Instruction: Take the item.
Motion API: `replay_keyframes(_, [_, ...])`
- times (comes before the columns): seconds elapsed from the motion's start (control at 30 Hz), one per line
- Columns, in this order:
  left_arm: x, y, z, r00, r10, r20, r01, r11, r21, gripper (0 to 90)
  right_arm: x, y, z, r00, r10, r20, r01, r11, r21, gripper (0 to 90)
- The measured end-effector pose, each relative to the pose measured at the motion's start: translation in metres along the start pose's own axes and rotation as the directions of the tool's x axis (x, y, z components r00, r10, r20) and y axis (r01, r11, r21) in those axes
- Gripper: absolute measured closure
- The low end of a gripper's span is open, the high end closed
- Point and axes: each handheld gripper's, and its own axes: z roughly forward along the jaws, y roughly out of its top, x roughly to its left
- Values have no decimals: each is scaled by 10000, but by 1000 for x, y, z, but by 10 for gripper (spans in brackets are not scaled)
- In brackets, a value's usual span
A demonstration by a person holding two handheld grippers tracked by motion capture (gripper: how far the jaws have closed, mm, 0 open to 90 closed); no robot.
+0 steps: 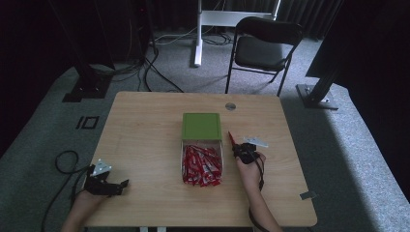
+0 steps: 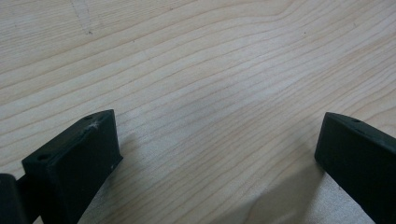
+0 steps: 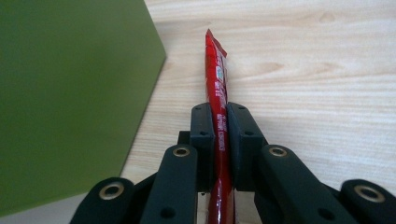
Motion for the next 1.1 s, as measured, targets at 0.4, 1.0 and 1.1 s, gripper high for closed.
replay_keyframes(0.4, [0,0,0,10000,1,0,-1,10000,-2,7,-3,-4,2,9999,42,-151,-39,9998,209,719])
replay_keyframes(1.0, [0,0,0,10000,3,-1,-3,10000,0,7,-25,6,-28,9968,-747,292,752,9970,-189,632])
replay_keyframes(1.1, [0,0,0,10000,1,0,-1,10000,1,7,-31,5,-32,9964,-709,472,720,9972,-221,614])
